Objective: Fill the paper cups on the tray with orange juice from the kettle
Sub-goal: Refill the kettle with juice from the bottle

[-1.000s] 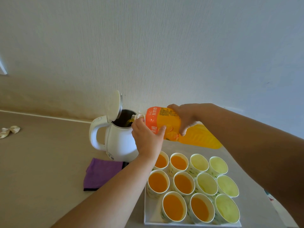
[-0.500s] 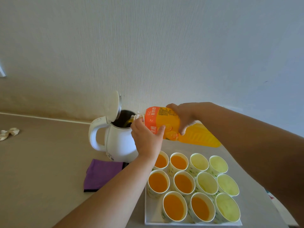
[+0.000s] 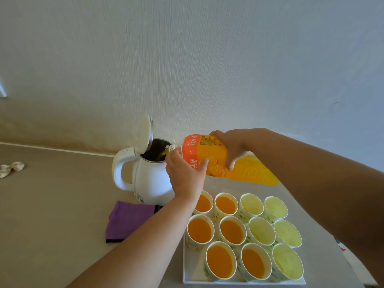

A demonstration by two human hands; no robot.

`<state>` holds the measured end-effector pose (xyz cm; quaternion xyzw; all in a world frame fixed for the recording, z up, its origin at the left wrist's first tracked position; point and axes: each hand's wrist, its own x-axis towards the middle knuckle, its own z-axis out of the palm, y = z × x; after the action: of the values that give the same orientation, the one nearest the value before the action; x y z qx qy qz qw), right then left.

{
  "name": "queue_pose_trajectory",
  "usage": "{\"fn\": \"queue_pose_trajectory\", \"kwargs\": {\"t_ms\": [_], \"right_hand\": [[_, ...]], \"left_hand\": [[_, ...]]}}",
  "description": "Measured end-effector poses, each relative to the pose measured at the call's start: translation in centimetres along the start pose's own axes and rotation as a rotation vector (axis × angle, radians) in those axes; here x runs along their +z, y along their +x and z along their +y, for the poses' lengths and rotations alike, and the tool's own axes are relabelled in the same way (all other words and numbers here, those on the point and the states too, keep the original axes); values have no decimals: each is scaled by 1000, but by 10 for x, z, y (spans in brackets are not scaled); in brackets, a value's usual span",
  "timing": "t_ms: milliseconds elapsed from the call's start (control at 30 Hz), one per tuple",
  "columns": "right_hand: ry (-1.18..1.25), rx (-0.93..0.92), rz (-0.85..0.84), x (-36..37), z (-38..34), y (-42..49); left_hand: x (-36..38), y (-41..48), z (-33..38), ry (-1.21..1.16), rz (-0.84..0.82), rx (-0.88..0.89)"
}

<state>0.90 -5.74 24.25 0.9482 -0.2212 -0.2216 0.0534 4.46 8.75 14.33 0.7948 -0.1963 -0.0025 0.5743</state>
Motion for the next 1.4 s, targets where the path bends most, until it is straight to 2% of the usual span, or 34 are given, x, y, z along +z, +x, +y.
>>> {"fn": "queue_pose_trajectory", "kwargs": {"t_ms": [1400], "right_hand": [[-22, -6, -2, -6, -5, -2]], "left_hand": [[-3, 1, 2, 4, -5, -21]]}}
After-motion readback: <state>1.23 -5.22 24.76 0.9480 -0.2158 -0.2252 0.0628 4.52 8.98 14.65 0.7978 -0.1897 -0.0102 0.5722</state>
